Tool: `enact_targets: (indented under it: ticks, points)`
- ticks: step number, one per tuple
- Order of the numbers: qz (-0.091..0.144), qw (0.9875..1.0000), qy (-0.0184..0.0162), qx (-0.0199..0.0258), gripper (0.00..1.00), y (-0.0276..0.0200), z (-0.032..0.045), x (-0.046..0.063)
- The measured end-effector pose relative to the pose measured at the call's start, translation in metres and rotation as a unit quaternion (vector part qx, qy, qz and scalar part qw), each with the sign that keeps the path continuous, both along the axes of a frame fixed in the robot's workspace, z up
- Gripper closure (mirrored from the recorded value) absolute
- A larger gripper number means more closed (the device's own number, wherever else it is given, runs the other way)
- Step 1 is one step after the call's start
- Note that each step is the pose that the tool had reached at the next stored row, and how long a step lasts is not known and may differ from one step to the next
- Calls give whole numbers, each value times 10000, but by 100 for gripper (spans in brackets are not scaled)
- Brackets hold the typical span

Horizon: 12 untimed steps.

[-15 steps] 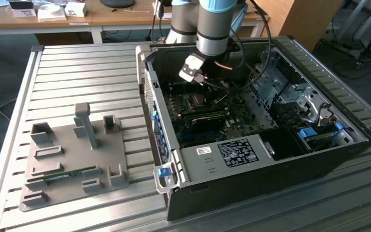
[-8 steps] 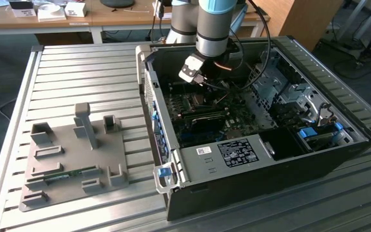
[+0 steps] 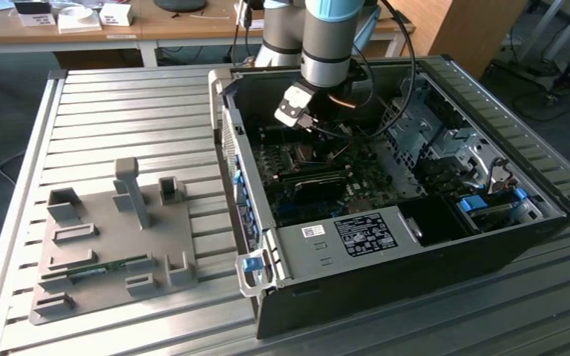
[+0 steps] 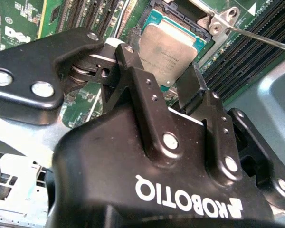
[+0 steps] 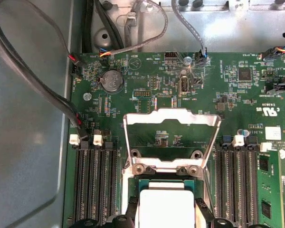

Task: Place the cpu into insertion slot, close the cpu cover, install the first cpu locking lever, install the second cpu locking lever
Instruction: 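Place the cpu into insertion slot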

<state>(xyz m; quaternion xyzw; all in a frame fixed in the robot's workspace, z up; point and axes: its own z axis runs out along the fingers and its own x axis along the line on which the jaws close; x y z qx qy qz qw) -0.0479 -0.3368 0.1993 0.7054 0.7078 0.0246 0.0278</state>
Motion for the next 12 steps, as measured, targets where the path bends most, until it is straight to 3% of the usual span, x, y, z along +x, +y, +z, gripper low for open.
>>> enact_targets:
  ticks: [12]
  points:
    - [-2,10000,1,-1,46,3,-12,0]
